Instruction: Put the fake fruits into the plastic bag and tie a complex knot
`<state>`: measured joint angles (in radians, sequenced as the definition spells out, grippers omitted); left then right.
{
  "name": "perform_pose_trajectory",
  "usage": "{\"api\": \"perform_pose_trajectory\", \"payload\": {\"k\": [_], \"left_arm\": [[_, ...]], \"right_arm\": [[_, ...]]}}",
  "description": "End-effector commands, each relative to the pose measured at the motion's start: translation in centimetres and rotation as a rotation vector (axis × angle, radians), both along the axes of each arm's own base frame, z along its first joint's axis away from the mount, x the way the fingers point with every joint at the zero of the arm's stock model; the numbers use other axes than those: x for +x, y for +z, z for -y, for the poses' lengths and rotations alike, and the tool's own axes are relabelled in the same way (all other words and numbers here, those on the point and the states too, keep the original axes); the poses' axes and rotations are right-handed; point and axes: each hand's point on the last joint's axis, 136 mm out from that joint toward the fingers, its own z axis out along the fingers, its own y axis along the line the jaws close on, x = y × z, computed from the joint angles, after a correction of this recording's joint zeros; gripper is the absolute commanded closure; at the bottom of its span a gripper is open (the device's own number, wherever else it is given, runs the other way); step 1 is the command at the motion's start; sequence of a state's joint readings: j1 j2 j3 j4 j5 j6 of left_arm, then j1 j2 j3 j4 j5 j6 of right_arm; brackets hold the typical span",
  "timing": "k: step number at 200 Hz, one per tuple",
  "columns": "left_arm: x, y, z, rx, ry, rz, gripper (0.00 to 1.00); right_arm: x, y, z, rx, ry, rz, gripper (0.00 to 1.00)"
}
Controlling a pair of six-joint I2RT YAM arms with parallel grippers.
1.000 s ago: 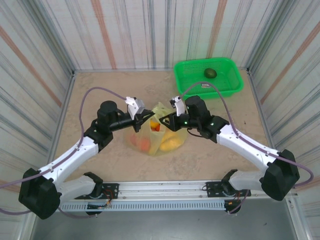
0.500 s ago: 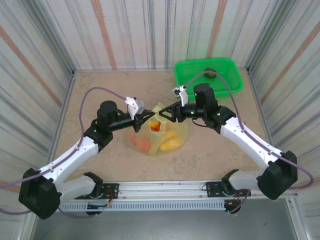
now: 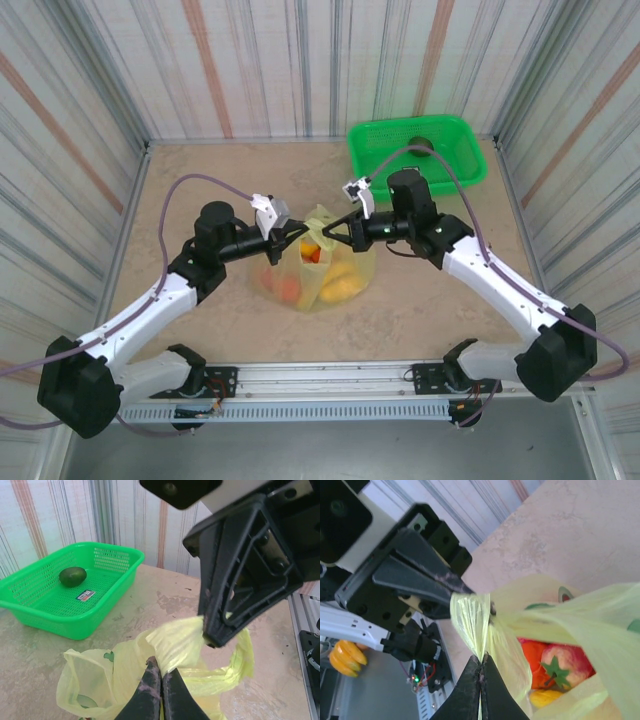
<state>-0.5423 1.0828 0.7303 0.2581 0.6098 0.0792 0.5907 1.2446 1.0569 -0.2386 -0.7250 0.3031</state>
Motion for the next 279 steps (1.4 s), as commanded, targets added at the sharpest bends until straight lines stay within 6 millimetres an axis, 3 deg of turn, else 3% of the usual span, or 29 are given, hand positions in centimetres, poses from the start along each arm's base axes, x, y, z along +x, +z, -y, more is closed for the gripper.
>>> {"api": "perform_pose_trajectory", "payload": {"k": [1, 28, 77, 113, 155, 202, 238, 271, 279], "left_arm": [[0.4, 0.2, -0.4, 0.007, 0.023, 0.014, 1.00], [0.4, 0.2, -0.3, 0.005, 0.019, 0.011, 1.00], [0.0, 0.5, -0.2, -0.013, -0.001, 0.007, 0.84], [0.0, 0.6, -0.2, -0.021, -0.001, 0.008, 0.82], [0.2, 0.6, -0.2, -0.035, 0.010, -0.004, 0.64], [0.4, 0.3, 0.1, -0.033, 0.006, -0.026, 0.58], [0.6, 0.0, 0.3, -0.023, -0.002, -0.045, 0.61], [0.4, 0.0, 0.3, -0.016, -0.015, -0.033, 0.89], [0.3, 0.1, 0.3, -0.014, -0.016, -0.025, 0.95]], "right_arm": [[0.2, -1.8, 0.7, -0.039, -0.058, -0.015, 1.00], [1.4, -3.6, 0.9, -0.087, -0.126, -0.051, 1.00], [2.6, -2.4, 0.8, -0.047, -0.173, -0.055, 1.00], [2.1, -2.5, 0.4, -0.046, -0.149, -0.069, 1.00], [0.9, -3.4, -0.7, -0.079, -0.107, -0.063, 1.00], [0.4, -3.6, -1.6, -0.078, -0.088, -0.055, 1.00], [0.2, -3.8, -2.2, -0.095, -0.078, -0.022, 1.00], [0.3, -3.8, -2.3, -0.111, -0.071, -0.005, 1.00], [0.3, -3.5, -2.0, -0.128, -0.068, 0.012, 0.89]]}}
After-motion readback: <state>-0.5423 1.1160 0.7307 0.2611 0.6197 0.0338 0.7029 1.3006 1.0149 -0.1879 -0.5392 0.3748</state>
